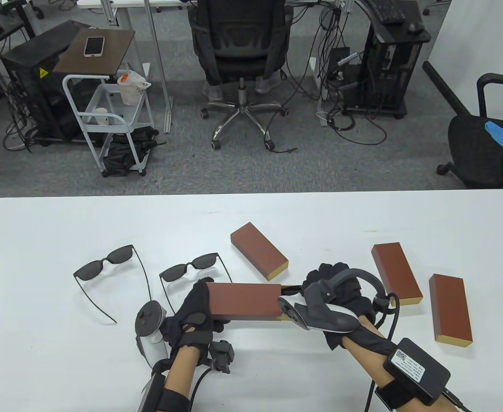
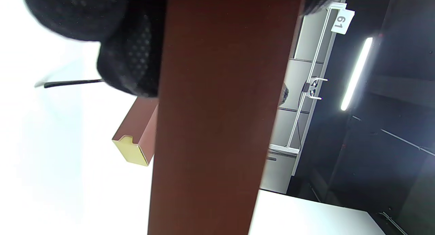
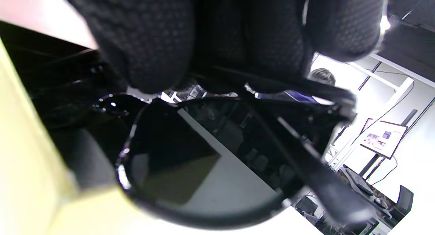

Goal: Slide to open storage boxes and store sunglasses

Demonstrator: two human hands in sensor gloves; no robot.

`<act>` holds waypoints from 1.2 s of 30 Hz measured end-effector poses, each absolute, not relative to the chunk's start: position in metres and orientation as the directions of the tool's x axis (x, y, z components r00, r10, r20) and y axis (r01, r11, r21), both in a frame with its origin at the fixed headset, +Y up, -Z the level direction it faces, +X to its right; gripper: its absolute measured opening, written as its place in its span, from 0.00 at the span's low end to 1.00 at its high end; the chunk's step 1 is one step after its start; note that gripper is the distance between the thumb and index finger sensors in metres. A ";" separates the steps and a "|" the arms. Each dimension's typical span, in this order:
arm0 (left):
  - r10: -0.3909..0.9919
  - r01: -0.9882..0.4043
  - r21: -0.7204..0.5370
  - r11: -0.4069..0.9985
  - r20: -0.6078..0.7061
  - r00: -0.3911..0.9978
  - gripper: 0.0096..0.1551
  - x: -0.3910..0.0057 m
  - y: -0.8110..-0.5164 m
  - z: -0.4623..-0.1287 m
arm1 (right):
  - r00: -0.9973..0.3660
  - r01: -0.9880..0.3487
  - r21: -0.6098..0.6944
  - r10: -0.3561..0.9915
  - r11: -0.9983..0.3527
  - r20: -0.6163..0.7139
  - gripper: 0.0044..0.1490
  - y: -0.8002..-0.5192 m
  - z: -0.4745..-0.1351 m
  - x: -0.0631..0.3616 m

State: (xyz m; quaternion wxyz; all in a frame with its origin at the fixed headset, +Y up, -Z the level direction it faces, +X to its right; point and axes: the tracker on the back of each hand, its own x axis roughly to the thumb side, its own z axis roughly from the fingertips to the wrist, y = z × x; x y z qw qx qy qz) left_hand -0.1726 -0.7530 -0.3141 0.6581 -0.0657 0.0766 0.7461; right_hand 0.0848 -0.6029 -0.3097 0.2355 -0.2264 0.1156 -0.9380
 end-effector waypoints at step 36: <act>0.958 -0.984 -0.035 -0.177 -0.237 -0.164 0.44 -0.175 -0.760 -0.316 | -0.845 -0.535 -0.133 0.530 -0.834 0.073 0.41 -0.633 -0.350 0.179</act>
